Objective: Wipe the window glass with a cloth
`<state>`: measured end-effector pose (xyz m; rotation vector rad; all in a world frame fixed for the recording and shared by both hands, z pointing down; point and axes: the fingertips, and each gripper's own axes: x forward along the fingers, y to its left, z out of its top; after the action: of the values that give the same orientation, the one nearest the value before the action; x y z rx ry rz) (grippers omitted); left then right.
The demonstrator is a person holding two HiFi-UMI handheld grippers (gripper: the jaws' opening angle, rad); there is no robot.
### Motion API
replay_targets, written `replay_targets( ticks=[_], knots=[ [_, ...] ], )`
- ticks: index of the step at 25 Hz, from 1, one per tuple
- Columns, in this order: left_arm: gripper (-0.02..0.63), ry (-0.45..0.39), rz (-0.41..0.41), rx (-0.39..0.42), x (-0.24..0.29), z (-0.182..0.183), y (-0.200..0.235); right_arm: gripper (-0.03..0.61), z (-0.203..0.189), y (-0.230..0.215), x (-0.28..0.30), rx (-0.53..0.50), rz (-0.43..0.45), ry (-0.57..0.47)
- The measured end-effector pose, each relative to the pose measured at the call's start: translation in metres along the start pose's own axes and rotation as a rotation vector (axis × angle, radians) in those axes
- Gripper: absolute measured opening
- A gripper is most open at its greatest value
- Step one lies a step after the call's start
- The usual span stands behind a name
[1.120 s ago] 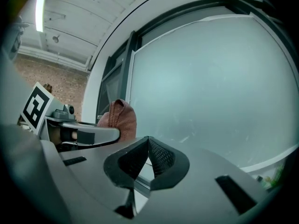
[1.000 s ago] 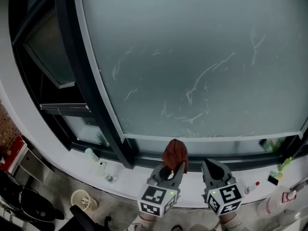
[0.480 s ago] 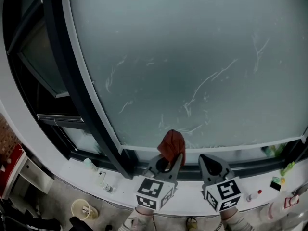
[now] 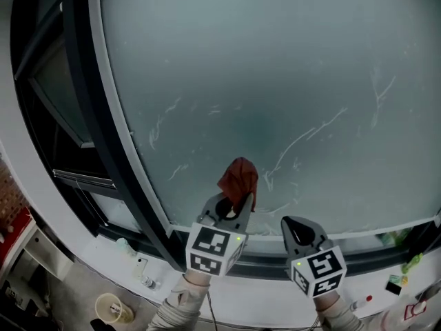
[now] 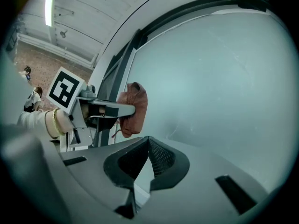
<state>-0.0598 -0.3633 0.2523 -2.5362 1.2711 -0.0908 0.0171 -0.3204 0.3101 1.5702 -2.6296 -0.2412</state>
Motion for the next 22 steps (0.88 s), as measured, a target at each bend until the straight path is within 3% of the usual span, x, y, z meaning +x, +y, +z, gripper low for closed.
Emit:
replay_targets(
  ticks=[9,13,16,19,22],
  knots=[
    [0.052,-0.026,0.161,0.288,0.051,0.073,0.073,0.006,0.012,-0.014,0.026,-0.027,0.033,-0.016],
    [0.052,-0.032,0.268,0.407,0.07,0.108,0.107,0.006,0.011,-0.017,0.031,-0.043,0.044,-0.008],
    [0.052,-0.018,0.363,0.54,0.085,0.13,0.127,0.006,0.009,-0.02,0.034,-0.041,0.044,-0.003],
    [0.052,0.009,0.43,0.666,0.102,0.142,0.134,0.006,0.007,-0.021,0.036,-0.04,0.047,-0.001],
    [0.052,0.04,0.441,0.717,0.115,0.14,0.131,0.006,0.007,-0.021,0.037,-0.043,0.052,0.002]
  ],
)
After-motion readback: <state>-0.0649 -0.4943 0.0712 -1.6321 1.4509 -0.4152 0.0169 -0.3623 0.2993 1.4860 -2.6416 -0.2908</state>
